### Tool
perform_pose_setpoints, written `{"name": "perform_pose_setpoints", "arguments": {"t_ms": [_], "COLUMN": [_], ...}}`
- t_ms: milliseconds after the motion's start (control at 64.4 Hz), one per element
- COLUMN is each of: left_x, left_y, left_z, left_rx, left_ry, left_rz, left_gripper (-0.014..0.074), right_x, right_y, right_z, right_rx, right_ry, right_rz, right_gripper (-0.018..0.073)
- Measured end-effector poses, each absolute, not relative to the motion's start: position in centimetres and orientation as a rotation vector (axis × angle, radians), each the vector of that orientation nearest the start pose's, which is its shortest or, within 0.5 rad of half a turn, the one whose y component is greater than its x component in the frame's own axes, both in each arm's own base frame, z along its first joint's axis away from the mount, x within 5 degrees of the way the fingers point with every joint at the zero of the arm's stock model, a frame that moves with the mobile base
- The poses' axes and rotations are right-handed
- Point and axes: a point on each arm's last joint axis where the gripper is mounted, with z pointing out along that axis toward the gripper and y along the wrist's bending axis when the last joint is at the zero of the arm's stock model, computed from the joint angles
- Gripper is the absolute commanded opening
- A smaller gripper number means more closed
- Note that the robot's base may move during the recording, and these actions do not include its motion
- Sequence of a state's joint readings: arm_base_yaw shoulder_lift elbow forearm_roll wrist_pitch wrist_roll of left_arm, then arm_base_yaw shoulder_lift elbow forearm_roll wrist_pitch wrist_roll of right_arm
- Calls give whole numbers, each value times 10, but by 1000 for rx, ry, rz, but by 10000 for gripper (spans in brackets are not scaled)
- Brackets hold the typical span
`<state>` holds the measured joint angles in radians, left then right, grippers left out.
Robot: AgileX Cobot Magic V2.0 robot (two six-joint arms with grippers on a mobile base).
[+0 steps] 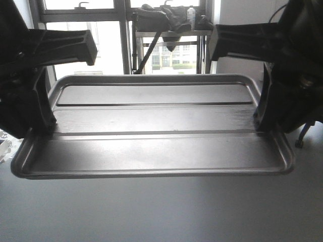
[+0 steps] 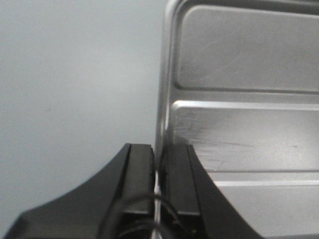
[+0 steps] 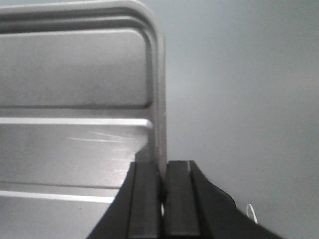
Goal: Grab silver tray and place in blue box
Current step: 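Hold the tray level in both grippers while the base drives to the crate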
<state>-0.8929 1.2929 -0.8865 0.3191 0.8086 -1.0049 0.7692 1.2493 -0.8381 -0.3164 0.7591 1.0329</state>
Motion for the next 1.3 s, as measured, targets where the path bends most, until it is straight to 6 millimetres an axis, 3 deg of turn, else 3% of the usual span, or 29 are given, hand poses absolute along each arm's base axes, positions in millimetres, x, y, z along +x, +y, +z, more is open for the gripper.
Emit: {"name": "perform_pose_setpoints", "arguments": {"t_ms": [1304], "left_x": [170], "left_y": [-178], "left_z": [268], "left_rx": [77], "left_ry": [2646], "left_rz": [-270], "left_gripper": [-9], "right_x": [183], "right_y": [150], "right_z": [267], "right_rx": [114], "right_ry": [2614], "right_rz": [283], "right_gripper": [57]}}
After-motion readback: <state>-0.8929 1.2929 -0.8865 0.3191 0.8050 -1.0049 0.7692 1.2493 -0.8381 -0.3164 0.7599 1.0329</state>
